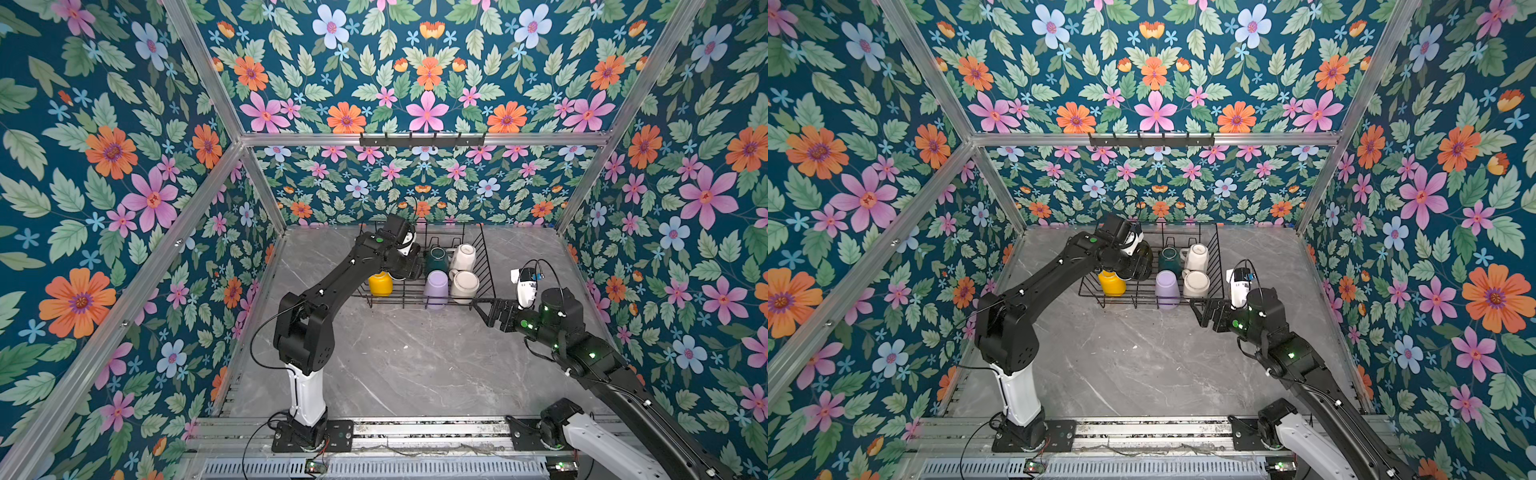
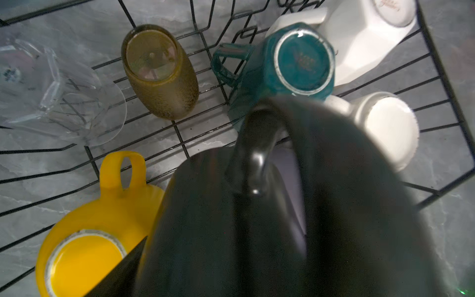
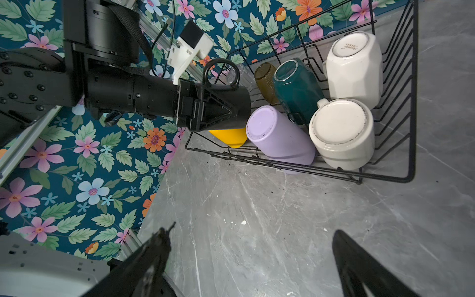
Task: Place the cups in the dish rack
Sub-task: 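Carry the black mug over the rack and lower it upright with the left gripper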
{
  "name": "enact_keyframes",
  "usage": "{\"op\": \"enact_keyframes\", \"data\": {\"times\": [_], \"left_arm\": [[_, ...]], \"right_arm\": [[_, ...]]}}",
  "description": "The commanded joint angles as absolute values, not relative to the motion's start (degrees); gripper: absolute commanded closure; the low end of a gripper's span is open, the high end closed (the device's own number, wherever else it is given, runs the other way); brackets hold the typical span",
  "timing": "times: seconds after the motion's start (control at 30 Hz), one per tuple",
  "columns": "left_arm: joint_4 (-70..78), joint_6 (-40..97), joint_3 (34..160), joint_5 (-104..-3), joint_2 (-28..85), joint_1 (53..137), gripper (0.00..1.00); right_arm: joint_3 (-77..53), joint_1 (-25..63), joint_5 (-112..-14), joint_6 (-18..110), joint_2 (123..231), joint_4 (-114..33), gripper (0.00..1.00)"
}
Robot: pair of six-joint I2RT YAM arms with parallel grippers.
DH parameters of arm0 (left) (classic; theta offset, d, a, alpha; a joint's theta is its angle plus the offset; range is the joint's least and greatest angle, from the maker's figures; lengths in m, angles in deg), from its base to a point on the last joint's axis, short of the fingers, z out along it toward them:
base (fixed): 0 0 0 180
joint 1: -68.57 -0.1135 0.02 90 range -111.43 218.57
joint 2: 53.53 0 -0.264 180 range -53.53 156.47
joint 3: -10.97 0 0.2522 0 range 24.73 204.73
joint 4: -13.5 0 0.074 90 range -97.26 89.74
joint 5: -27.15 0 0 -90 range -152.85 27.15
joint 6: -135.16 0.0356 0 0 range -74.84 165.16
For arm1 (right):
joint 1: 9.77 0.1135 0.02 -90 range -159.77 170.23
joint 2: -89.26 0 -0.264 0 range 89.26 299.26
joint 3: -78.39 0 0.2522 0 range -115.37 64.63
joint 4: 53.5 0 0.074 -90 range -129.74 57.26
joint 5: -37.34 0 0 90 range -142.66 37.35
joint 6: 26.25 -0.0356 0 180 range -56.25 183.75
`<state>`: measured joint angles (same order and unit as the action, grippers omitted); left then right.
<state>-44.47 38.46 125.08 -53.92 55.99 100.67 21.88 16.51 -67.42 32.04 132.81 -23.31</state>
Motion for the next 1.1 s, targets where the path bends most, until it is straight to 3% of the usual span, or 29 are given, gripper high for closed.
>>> {"op": "enact_keyframes", "data": {"times": [0.0,0.57,0.67,0.87,1.07], "left_arm": [[-45.26,39.35,126.77,-56.31,57.55,101.15,1.00],[-48.42,39.01,131.63,-59.77,66.20,101.88,0.99],[-48.42,38.84,132.38,-59.68,67.41,101.88,0.91],[-49.97,38.49,132.68,-59.80,68.46,101.88,0.56],[-49.84,38.45,132.79,-60.90,69.17,101.88,0.31]], "right_arm": [[21.82,16.42,-66.72,32.73,132.78,-23.79,0.02],[22.09,16.46,-67.25,32.68,133.29,-24.18,0.02],[22.09,16.42,-67.24,32.70,133.33,-24.24,0.02],[22.06,16.42,-67.24,32.64,133.45,-24.18,0.02],[22.09,16.42,-67.33,32.68,133.47,-24.31,0.02]]}}
